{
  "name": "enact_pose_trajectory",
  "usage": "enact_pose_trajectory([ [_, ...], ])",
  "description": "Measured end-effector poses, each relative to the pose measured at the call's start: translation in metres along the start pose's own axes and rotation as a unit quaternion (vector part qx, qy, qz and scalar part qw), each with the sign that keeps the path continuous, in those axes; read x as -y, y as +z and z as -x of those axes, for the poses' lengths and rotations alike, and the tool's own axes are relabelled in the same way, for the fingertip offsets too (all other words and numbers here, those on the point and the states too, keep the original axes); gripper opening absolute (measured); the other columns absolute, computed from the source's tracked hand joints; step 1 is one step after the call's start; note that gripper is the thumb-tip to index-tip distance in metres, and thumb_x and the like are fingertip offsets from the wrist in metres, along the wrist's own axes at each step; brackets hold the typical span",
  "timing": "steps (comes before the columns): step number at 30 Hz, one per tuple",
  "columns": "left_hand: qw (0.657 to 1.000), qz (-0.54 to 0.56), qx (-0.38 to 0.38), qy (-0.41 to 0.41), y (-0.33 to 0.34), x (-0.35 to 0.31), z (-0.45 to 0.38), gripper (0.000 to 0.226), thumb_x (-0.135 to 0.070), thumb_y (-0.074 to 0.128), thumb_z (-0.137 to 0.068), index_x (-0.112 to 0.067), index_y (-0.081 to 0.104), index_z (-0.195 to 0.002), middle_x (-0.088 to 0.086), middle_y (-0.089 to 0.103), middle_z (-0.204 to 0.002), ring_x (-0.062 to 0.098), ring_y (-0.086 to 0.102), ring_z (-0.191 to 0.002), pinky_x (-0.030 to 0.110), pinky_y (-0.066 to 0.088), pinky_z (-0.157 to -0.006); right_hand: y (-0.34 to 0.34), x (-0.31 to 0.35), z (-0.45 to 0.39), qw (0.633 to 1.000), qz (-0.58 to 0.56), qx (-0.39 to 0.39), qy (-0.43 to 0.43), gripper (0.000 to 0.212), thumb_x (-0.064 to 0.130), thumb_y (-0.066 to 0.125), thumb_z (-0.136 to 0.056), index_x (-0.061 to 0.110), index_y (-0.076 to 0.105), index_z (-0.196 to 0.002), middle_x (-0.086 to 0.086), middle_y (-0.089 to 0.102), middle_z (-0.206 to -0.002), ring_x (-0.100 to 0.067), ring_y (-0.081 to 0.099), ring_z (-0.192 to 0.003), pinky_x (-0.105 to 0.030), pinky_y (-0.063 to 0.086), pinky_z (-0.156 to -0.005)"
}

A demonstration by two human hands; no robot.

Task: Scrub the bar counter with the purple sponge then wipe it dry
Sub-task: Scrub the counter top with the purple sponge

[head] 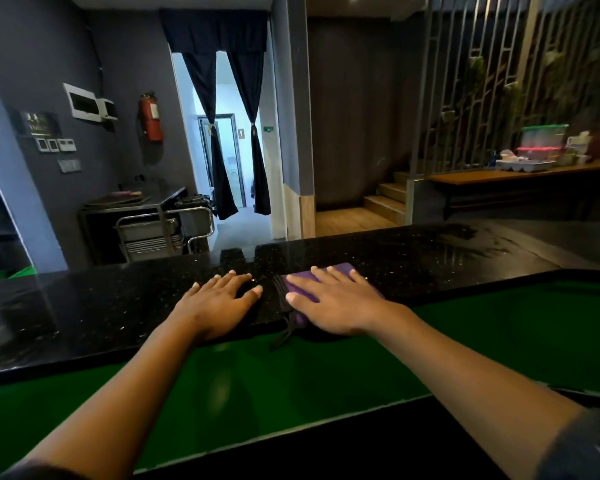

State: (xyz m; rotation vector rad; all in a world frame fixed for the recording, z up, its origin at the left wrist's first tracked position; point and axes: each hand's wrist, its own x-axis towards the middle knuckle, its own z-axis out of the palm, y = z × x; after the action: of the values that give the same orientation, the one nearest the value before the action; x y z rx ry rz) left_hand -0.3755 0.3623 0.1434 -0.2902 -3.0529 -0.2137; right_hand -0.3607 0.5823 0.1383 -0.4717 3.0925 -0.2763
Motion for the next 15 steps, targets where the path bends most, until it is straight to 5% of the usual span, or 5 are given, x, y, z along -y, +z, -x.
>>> enact_pose_trajectory([
  [10,0.999,0.036,-0.004,0.007,0.003,0.004,-0.003,0.069,-0.069,0.016,-0.085,-0.036,0.017,-0.146,-0.003,0.01,-0.157,0.02,0.006,-0.144,0.048,0.001,-0.113,-0.025,0.015,-0.041,0.976,-0.013,0.016,0.215,0.061,0.064,0.013,-0.093,0.04,0.008,-0.149,-0.008,-0.003,-0.16,-0.032,-0.005,-0.145,-0.055,-0.008,-0.112],
  [15,0.999,0.042,0.011,0.015,0.002,0.005,-0.001,0.067,-0.066,0.015,-0.087,-0.035,0.015,-0.146,-0.002,0.007,-0.158,0.021,0.003,-0.144,0.048,-0.001,-0.113,-0.013,0.041,-0.024,0.989,-0.003,0.019,0.149,0.062,0.069,0.012,-0.089,0.046,0.006,-0.147,-0.004,-0.002,-0.16,-0.028,-0.003,-0.146,-0.054,-0.006,-0.112],
])
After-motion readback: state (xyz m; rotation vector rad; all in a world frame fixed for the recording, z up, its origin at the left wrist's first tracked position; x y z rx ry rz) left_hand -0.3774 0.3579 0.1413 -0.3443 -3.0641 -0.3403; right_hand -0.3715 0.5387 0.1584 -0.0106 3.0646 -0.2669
